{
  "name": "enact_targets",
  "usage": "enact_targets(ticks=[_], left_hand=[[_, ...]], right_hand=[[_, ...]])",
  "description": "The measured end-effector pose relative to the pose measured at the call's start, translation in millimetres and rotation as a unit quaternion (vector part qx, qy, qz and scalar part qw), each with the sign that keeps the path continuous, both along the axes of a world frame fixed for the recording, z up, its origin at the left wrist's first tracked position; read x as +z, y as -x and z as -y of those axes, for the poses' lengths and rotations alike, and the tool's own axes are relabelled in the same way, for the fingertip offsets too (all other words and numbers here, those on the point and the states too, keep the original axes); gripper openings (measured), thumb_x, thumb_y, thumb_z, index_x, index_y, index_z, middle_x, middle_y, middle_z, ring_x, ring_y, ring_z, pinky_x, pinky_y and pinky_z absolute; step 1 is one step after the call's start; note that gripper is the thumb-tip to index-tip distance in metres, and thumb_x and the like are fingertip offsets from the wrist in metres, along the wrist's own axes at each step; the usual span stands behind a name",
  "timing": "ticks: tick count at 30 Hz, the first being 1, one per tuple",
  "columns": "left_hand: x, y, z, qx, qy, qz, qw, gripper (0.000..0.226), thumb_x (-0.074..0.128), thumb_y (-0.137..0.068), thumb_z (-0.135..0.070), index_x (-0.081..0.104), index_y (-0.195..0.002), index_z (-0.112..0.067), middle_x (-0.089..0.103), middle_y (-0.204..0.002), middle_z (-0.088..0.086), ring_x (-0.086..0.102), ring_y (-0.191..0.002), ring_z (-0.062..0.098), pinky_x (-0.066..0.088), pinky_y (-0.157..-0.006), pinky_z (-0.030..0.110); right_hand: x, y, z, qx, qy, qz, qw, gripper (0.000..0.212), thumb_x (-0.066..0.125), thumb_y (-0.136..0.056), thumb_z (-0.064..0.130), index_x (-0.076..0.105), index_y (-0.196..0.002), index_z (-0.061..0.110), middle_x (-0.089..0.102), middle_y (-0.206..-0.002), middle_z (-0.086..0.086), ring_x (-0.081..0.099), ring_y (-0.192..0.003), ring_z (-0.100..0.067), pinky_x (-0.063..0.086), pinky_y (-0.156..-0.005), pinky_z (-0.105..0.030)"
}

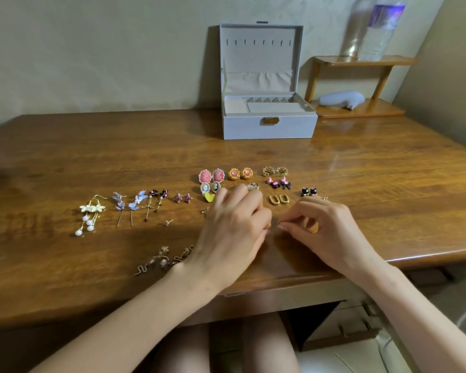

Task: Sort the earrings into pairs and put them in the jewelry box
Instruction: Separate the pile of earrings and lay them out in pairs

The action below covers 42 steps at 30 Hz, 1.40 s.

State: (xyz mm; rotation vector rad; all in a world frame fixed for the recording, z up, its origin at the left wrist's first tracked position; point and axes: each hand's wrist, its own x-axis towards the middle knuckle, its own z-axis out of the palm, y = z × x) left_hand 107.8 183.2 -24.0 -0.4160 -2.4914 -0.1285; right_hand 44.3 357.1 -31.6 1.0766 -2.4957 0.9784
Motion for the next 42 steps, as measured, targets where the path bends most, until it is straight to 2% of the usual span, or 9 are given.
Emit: enact_targets(ticks=[4, 7, 11, 17, 23, 26, 32, 37, 42], left_hand=[[4, 25, -13, -0.002, 0.009, 0.034, 0.999, 0.017, 0.082, -0.062, -0.014, 0.066, -0.068, -0.015, 0.057, -0.073, 0.001, 0.052, -0.075, 0.023, 0.039, -0.074, 0.037], [3, 34, -13, -0.019, 0.001, 0.069, 0.997, 0.016, 0.082, -0.065, -0.017, 0.067, -0.07, -0.016, 0.055, -0.074, -0.002, 0.048, -0.076, 0.018, 0.04, -0.073, 0.036], [2, 33, -4, -0.037, -0.029, 0.106, 0.993, 0.015, 0.074, -0.075, -0.027, 0.07, -0.087, -0.019, 0.05, -0.084, -0.007, 0.038, -0.085, 0.011, 0.03, -0.081, 0.03], [0, 30, 7, -0.035, -0.033, 0.11, 0.993, 0.016, 0.077, -0.071, -0.023, 0.07, -0.085, -0.022, 0.056, -0.084, -0.005, 0.047, -0.084, 0.015, 0.043, -0.079, 0.038], [1, 36, 1, -0.037, -0.034, 0.105, 0.993, 0.016, 0.075, -0.073, -0.024, 0.069, -0.087, -0.021, 0.055, -0.084, -0.005, 0.047, -0.085, 0.016, 0.039, -0.079, 0.034], [0, 39, -1, -0.042, -0.032, 0.1, 0.994, 0.019, 0.075, -0.074, -0.027, 0.068, -0.09, -0.02, 0.055, -0.085, -0.004, 0.047, -0.085, 0.016, 0.035, -0.078, 0.031], [-1, 43, 0, -0.044, -0.039, 0.108, 0.992, 0.015, 0.073, -0.076, -0.028, 0.067, -0.087, -0.021, 0.053, -0.086, -0.006, 0.045, -0.086, 0.014, 0.037, -0.079, 0.033], [7, 30, 22, -0.034, -0.079, 0.09, 0.992, 0.019, 0.068, -0.075, -0.036, 0.066, -0.089, -0.023, 0.055, -0.087, -0.01, 0.042, -0.087, 0.007, 0.034, -0.085, 0.029], [18, 1, 62, -0.035, -0.15, 0.138, 0.978, 0.029, 0.056, -0.077, -0.044, 0.064, -0.095, -0.024, 0.058, -0.092, -0.015, 0.051, -0.096, 0.0, 0.039, -0.09, 0.021]], right_hand=[[-2, 8, -8, -0.023, -0.02, -0.019, 0.999, 0.005, 0.075, -0.075, 0.021, 0.071, -0.074, 0.02, 0.059, -0.077, 0.01, 0.055, -0.071, -0.011, 0.052, -0.062, -0.035], [-4, 12, -10, -0.021, -0.02, -0.006, 1.0, 0.007, 0.077, -0.073, 0.021, 0.071, -0.074, 0.023, 0.057, -0.078, 0.013, 0.054, -0.071, -0.007, 0.051, -0.063, -0.031], [-5, 16, -16, -0.023, -0.005, 0.021, 0.999, 0.013, 0.079, -0.071, 0.02, 0.074, -0.083, 0.025, 0.058, -0.082, 0.014, 0.055, -0.074, -0.005, 0.046, -0.067, -0.019], [-5, 19, -17, -0.015, -0.005, 0.04, 0.999, 0.012, 0.078, -0.073, 0.015, 0.074, -0.078, 0.025, 0.06, -0.084, 0.008, 0.057, -0.076, -0.008, 0.046, -0.068, -0.019], [-4, 23, -10, -0.017, -0.012, 0.028, 0.999, 0.006, 0.077, -0.074, 0.017, 0.074, -0.078, 0.021, 0.057, -0.081, 0.003, 0.053, -0.071, -0.011, 0.047, -0.065, -0.028], [-5, 24, -10, -0.015, -0.009, 0.025, 1.0, 0.008, 0.077, -0.074, 0.016, 0.073, -0.077, 0.021, 0.056, -0.08, 0.004, 0.052, -0.07, -0.008, 0.046, -0.065, -0.027], [-5, 24, -10, -0.017, -0.007, 0.026, 0.999, 0.009, 0.077, -0.074, 0.016, 0.073, -0.079, 0.022, 0.055, -0.08, 0.008, 0.052, -0.07, -0.005, 0.044, -0.065, -0.023], [-4, 21, -11, -0.026, 0.022, 0.026, 0.999, 0.018, 0.077, -0.075, 0.013, 0.071, -0.089, 0.022, 0.058, -0.083, 0.011, 0.054, -0.069, -0.006, 0.046, -0.063, -0.015], [-1, 12, -4, -0.029, 0.034, 0.022, 0.999, 0.02, 0.073, -0.078, 0.018, 0.069, -0.096, 0.025, 0.059, -0.084, 0.012, 0.054, -0.071, -0.006, 0.044, -0.062, -0.015]])
